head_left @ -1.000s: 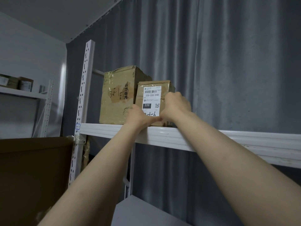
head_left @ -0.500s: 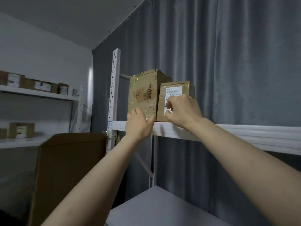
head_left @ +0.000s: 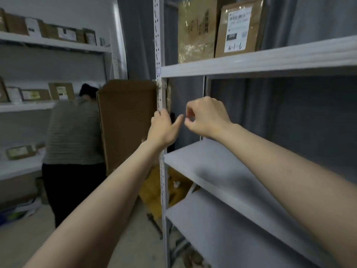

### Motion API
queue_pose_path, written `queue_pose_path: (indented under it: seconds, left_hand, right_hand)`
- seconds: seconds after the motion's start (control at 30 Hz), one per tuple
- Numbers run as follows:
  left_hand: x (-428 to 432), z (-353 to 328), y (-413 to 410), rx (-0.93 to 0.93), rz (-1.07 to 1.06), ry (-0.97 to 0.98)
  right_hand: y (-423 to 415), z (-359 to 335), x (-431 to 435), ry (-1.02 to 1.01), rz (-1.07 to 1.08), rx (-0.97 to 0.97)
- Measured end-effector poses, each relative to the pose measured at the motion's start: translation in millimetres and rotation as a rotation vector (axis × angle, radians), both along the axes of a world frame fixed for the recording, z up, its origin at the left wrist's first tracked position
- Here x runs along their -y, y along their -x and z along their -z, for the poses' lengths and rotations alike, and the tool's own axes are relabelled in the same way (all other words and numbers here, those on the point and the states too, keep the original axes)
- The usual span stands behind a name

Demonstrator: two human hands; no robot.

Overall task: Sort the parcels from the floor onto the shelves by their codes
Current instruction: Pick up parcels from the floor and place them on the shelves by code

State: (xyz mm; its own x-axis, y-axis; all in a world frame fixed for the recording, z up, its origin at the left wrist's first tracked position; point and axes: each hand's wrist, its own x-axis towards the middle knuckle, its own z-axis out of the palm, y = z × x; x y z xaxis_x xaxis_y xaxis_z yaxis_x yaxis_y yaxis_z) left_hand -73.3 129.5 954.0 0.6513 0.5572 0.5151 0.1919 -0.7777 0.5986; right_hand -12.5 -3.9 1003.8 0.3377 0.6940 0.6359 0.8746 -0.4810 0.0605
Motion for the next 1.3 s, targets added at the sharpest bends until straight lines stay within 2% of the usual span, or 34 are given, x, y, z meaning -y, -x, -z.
queue_pose_path:
  seconds: [0.17,0.43,0.7,0.9,1.3]
  left_hand:
    - [10.5,108.1,66.6,-0.158,0.015,0.103]
    - [15.0,258.7,163.3,-0.484,-0.023,0.223]
    - [16.3,346.9,236.3,-0.6,-0.173,0.398]
    - [9.9,416.9,274.3,-0.715,-0.306,0.549]
    - [13.4,564.5,321.1,-0.769,-0.438,0.864]
  right_hand:
    - [54.4,113.4,8.0,0.027,-0.014,-0.268]
    - [138.1,243.0,1.8,0.26,-0.043,-0.479]
    - [182.5,328.0,-16.3,0.411,-0.109,-0.561]
    - [188.2,399.5,-25.5,0.588,-0.046,-0.649]
    - [206.9,556.0,-34.3,0.813,-0.002,-1.028]
